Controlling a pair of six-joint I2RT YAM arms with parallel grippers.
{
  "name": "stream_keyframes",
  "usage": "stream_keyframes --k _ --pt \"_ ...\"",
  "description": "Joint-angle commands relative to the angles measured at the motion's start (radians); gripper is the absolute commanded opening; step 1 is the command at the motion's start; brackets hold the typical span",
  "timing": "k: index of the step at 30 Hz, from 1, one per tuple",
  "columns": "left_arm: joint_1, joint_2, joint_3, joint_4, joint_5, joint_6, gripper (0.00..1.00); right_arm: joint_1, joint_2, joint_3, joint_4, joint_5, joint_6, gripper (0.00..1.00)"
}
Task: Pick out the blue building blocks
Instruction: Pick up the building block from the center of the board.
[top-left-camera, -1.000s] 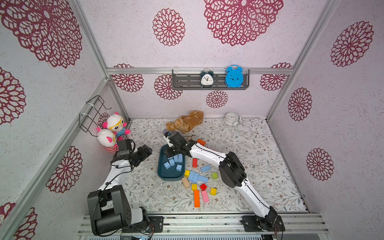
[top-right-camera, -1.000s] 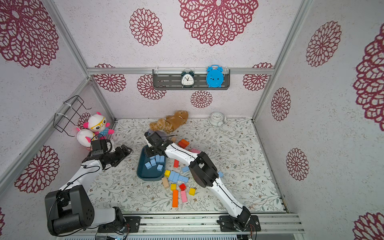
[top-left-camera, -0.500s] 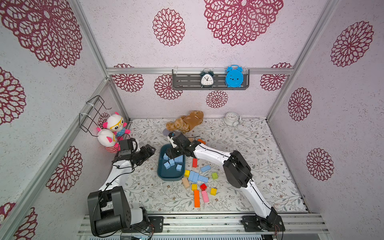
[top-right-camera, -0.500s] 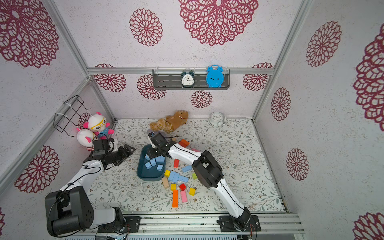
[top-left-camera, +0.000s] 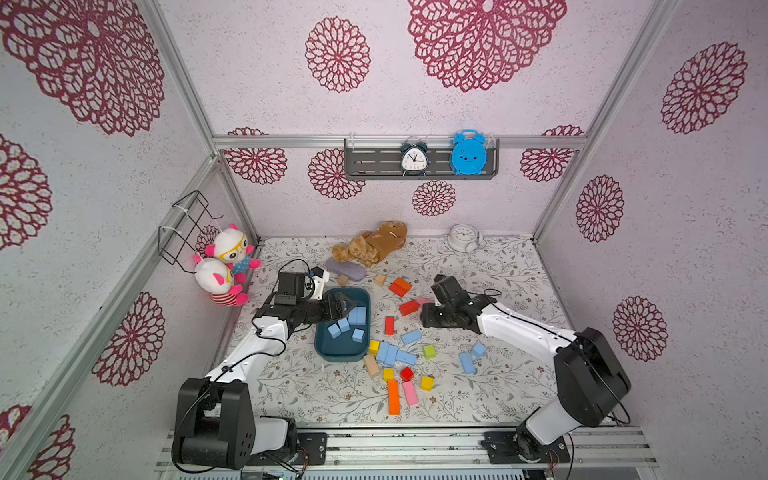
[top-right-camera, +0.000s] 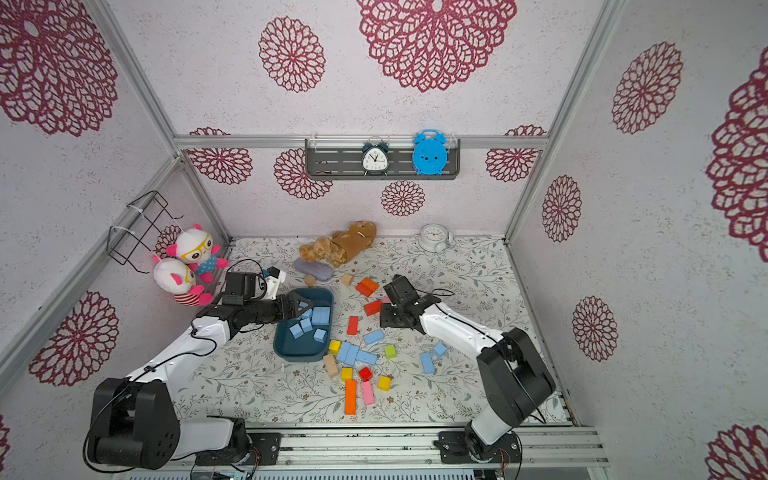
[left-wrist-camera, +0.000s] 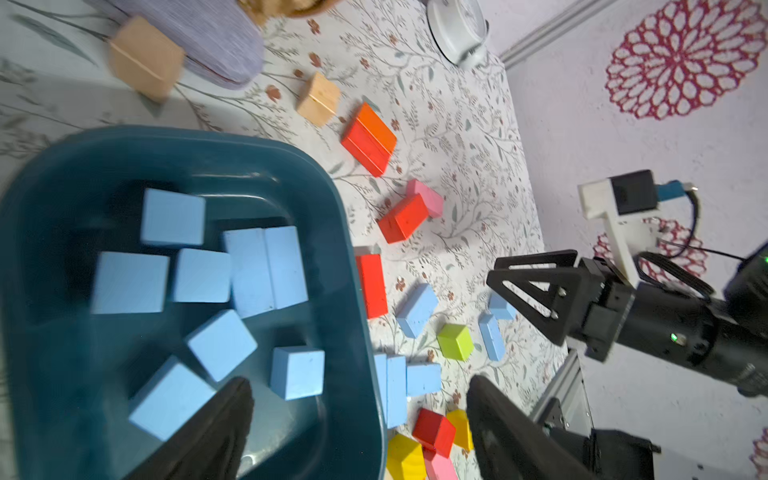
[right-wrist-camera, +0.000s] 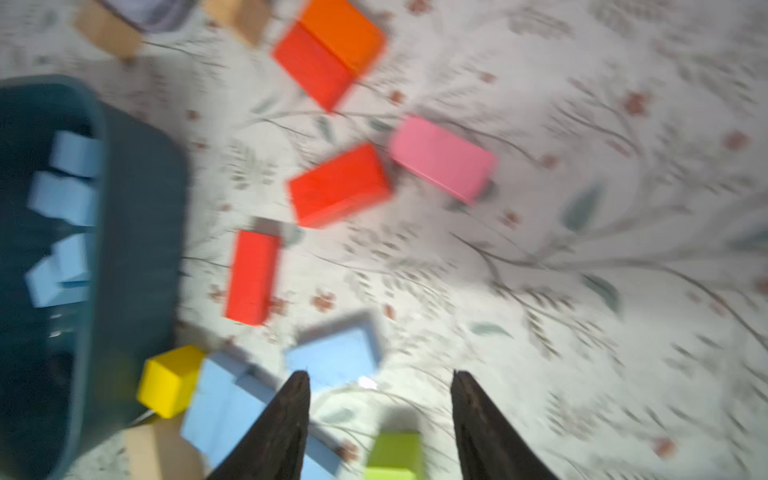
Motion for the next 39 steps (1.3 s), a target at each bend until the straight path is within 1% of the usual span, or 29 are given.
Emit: stream_keyframes --k 1,3,5,8,12,16,22,33,39 --pt "-0.03 0.014 0.03 -0.01 0.026 0.036 0.85 -0.055 -0.128 -0.068 -0.222 0.123 0.086 0.59" --pt "-0.032 0.018 0.04 -0.015 0.015 0.036 0.85 -0.088 -0.202 -0.114 -0.285 0.164 0.125 0.6" --pt "-0.032 0.016 0.04 -0.017 0.007 0.038 0.85 -0.1 -0.276 -0.151 -0.338 0.221 0.181 0.62" --pt "-0.032 0.014 0.039 -0.019 -0.001 0.043 0.85 -0.11 -0.343 -0.205 -0.371 0.229 0.242 0.64" --pt "-0.032 0.019 0.04 -0.017 0.003 0.041 0.85 -0.115 -0.376 -0.272 -0.333 0.201 0.271 0.66" --pt "-0.032 0.022 0.039 -0.014 0.006 0.036 0.85 -0.128 -0.393 -0.322 -0.218 0.159 0.269 0.65" --pt "-0.032 0.028 0.04 -0.014 0.004 0.04 0.85 -0.165 -0.374 -0.369 -0.081 0.12 0.267 0.63" --pt "-0.033 0.044 0.046 -0.02 -0.004 0.045 0.86 -0.196 -0.269 -0.412 0.104 0.0 0.216 0.6" --pt "-0.032 0.039 0.046 -0.026 -0.011 0.051 0.86 -0.197 -0.238 -0.367 0.066 0.017 0.158 0.6"
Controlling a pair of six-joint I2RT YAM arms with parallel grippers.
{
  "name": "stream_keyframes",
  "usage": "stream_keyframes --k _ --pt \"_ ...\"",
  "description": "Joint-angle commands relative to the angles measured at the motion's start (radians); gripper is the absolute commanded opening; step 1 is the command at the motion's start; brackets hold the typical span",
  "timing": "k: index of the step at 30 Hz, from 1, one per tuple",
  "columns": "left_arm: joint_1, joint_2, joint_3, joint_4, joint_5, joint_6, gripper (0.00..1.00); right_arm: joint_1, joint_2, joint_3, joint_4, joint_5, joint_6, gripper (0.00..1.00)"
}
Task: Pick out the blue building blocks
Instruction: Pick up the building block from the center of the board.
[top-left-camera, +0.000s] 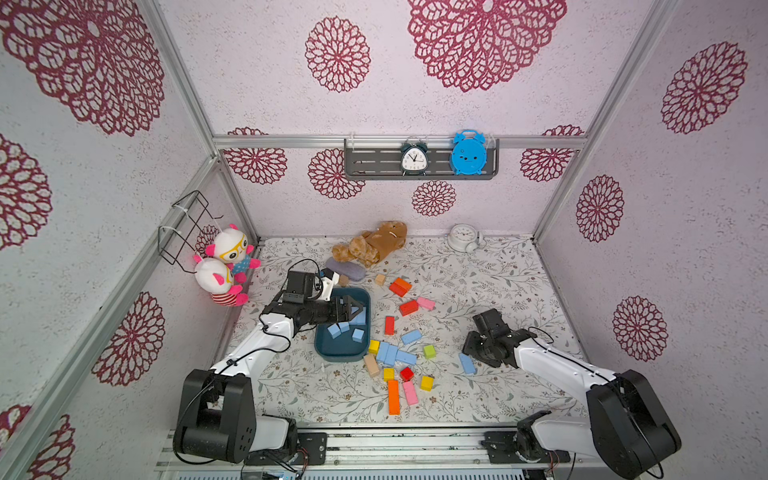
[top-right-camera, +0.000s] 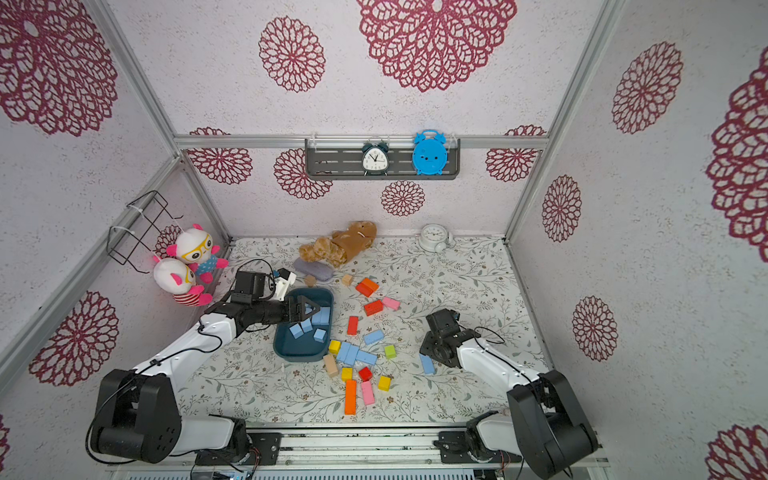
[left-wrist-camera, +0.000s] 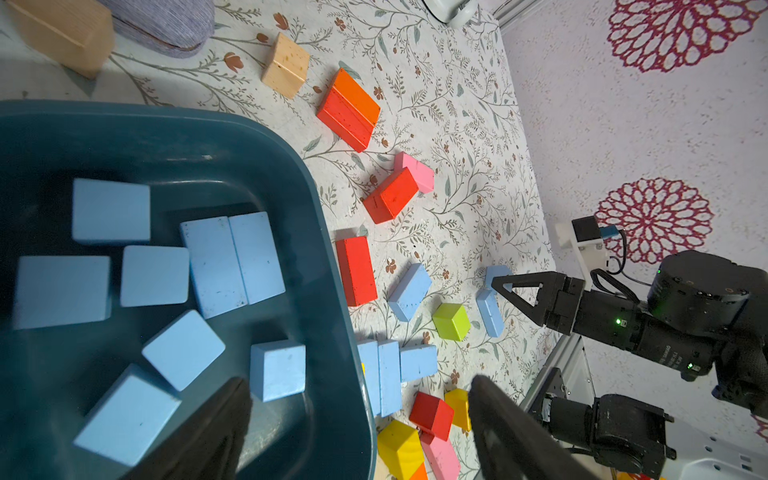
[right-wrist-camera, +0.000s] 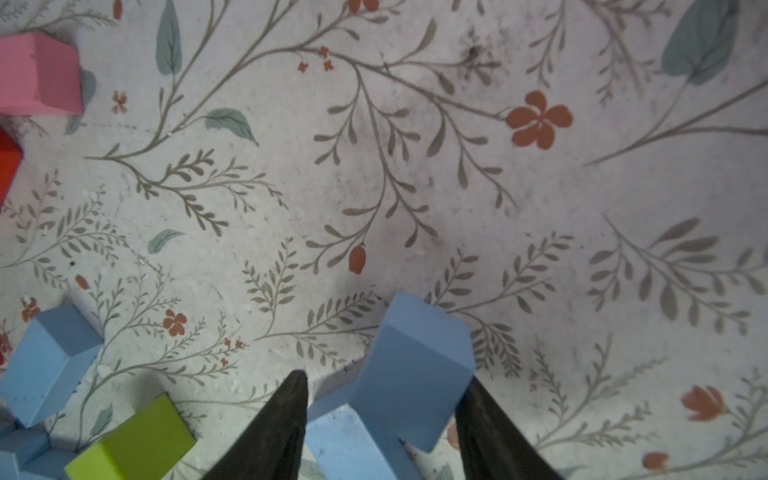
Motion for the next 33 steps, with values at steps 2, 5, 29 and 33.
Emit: stream_keyframes --k 2,5,29,33 --pt "0.001 0.002 0.027 -0.011 -0.008 0.019 0.87 -0.008 0.008 0.056 -0.034 0.017 -0.063 0.63" --pt "0.0 0.002 0.029 -0.012 -0.01 0.019 0.86 -0.008 0.027 0.075 -0.089 0.058 -0.068 0.64" --pt "0.039 0.006 0.031 -0.019 -0.081 -0.015 0.87 0.015 0.131 0.191 -0.124 0.104 -0.159 0.25" --pt "0.112 -0.001 0.024 -0.023 -0.155 -0.024 0.88 0.072 0.167 0.323 -0.147 0.073 -0.234 0.25"
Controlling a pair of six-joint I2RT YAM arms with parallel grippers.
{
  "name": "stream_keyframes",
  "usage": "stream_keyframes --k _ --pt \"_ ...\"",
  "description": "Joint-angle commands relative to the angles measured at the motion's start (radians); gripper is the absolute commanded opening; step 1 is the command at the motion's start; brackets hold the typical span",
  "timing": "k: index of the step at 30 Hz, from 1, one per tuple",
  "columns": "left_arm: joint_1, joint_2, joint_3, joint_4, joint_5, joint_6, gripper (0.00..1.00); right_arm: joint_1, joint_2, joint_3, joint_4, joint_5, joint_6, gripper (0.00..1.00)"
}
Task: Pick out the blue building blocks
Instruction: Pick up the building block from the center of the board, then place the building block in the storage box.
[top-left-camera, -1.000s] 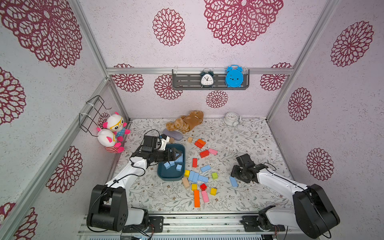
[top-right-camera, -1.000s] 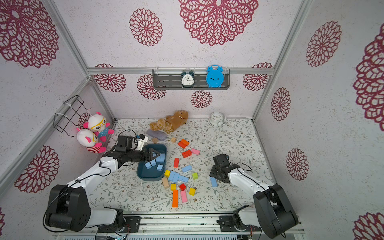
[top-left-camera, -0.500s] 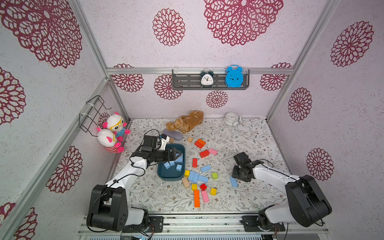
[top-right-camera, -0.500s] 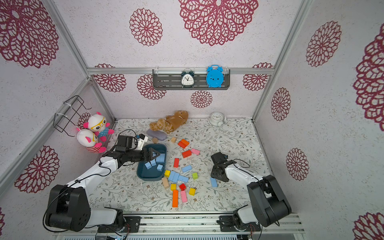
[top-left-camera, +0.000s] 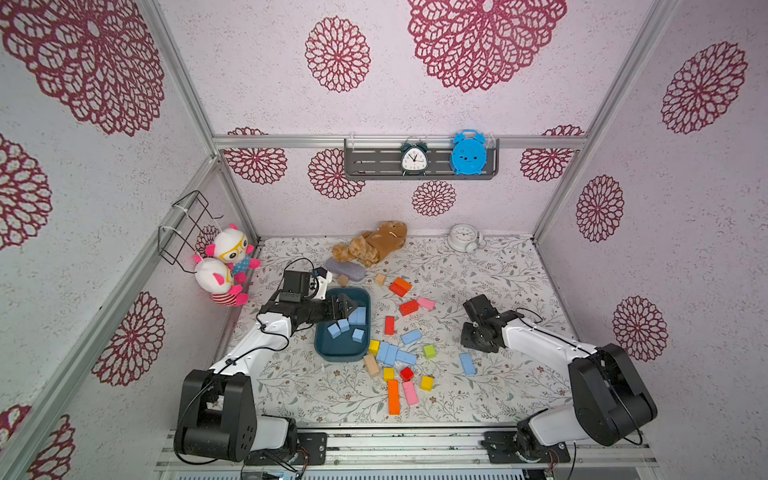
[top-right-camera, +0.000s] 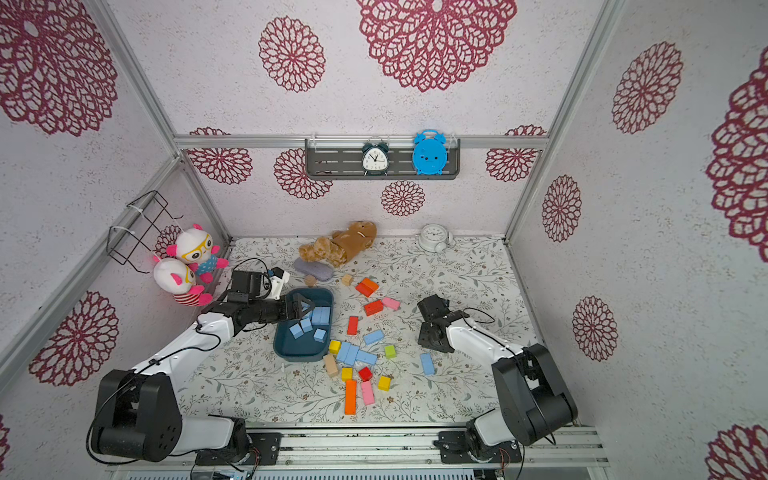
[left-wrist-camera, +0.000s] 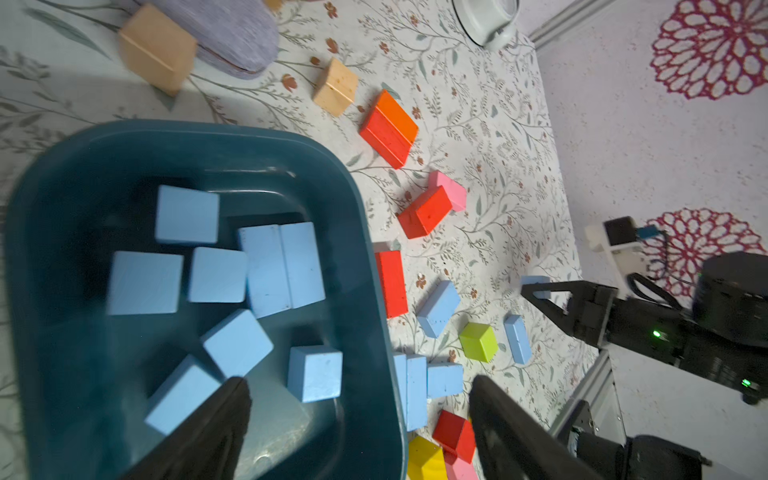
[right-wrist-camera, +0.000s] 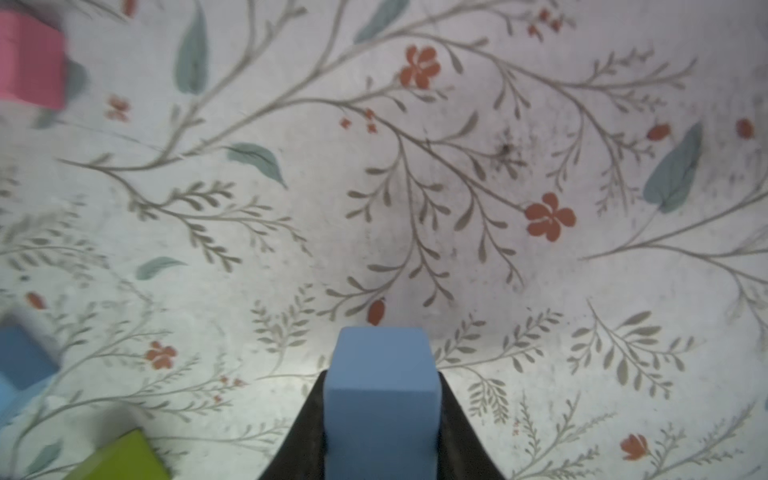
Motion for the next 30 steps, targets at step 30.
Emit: stream_keyframes --k 30 --pt "0.324 -0.074 -0.056 0.043 -0.073 -0.114 0.9 0.517 0.809 1.132 -0.093 -0.181 -0.374 0.34"
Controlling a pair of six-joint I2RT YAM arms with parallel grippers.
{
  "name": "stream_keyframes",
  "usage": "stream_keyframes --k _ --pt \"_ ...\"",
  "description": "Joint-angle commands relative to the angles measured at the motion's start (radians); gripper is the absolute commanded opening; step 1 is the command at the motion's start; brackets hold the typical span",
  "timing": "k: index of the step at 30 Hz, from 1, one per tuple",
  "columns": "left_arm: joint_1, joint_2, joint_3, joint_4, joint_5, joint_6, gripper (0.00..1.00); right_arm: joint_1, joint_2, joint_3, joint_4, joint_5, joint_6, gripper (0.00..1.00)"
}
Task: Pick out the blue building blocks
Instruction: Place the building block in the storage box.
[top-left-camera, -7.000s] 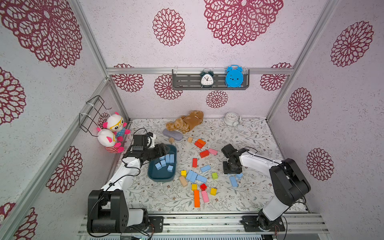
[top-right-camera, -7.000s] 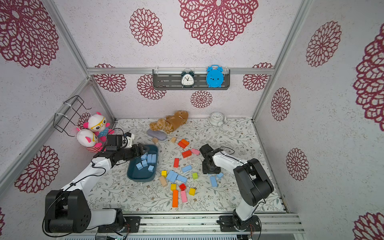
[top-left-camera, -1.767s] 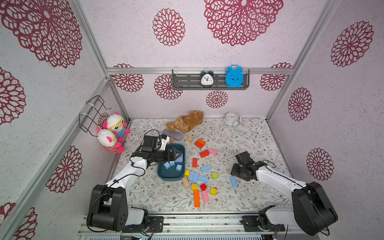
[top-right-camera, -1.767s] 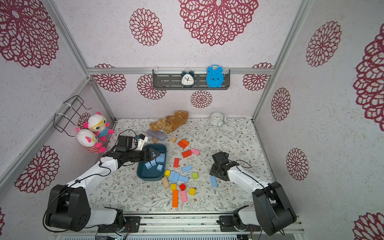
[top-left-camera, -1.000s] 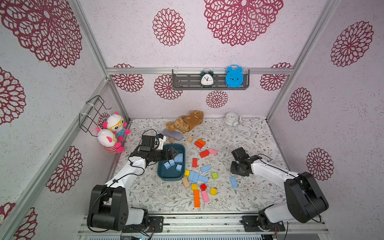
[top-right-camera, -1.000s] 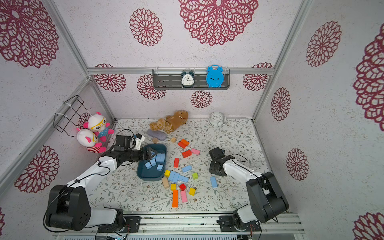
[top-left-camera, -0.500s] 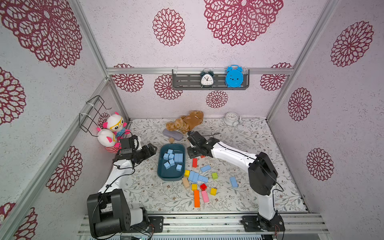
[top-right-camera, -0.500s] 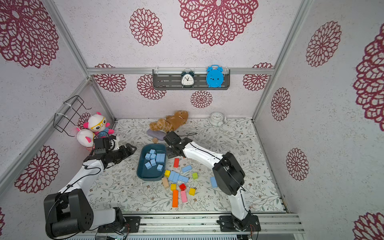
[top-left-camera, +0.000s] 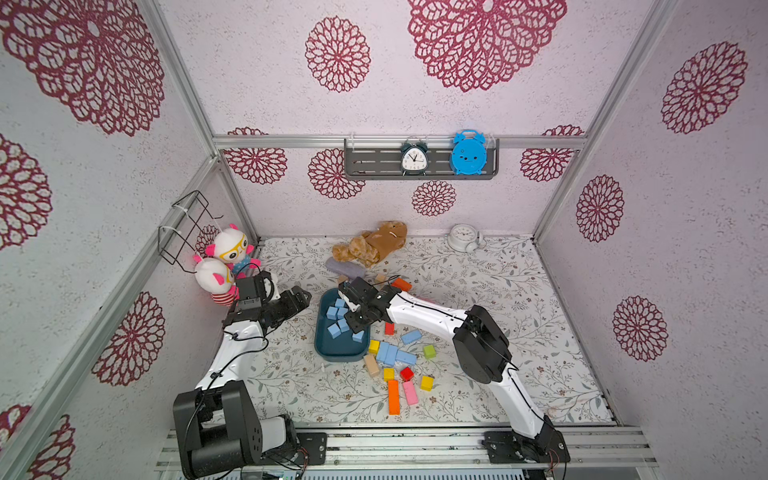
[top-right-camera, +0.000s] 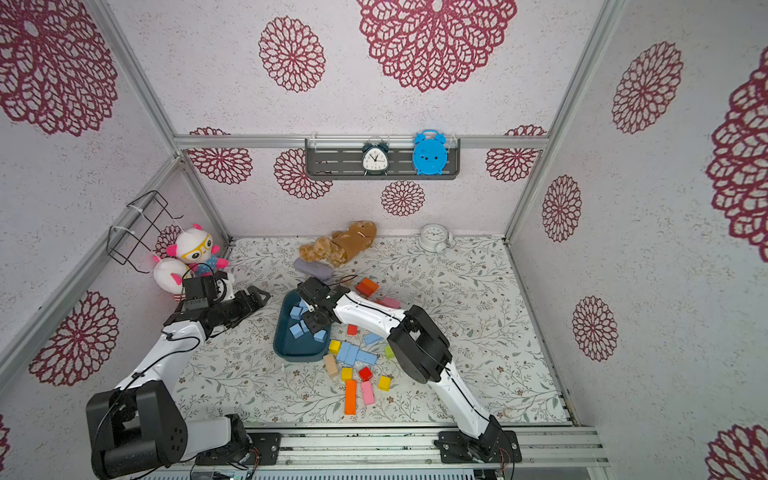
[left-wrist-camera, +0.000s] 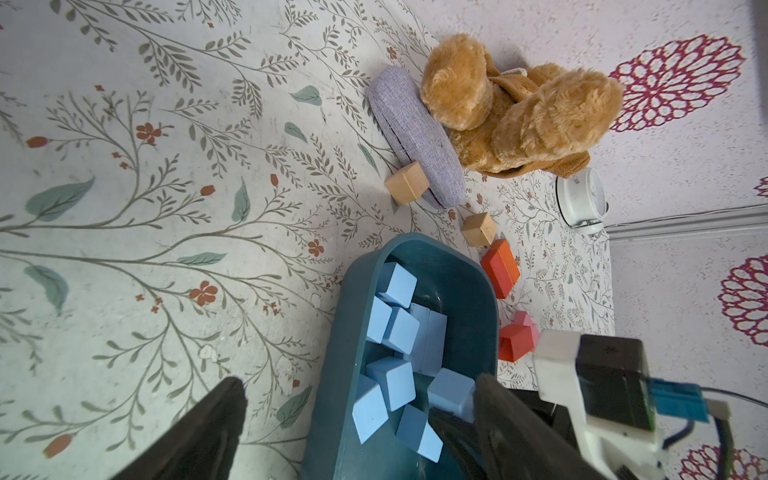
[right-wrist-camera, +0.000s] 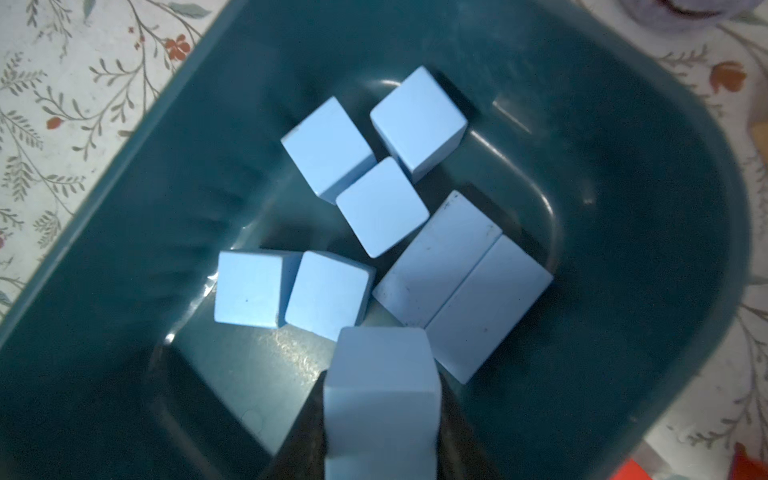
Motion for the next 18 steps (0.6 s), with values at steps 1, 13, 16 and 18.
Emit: stream_keyframes --k 1,13,16,18 --pt "0.008 -0.004 -0.008 0.024 0.015 -0.001 0.9 0.01 -0.014 0.042 -0.006 -0.025 -0.01 0.34" --pt "0.006 -0.008 -0.016 0.034 0.022 0.003 0.89 0.034 -0.072 -0.014 0.009 0.021 0.007 0.51" --pt "0.004 -0.012 -0.016 0.036 0.031 0.006 0.89 0.033 -0.107 -0.05 0.035 0.03 0.013 0.5" --pt "0.004 -0.015 -0.015 0.036 0.046 0.016 0.88 0.033 -0.133 -0.076 0.051 0.034 0.02 0.5"
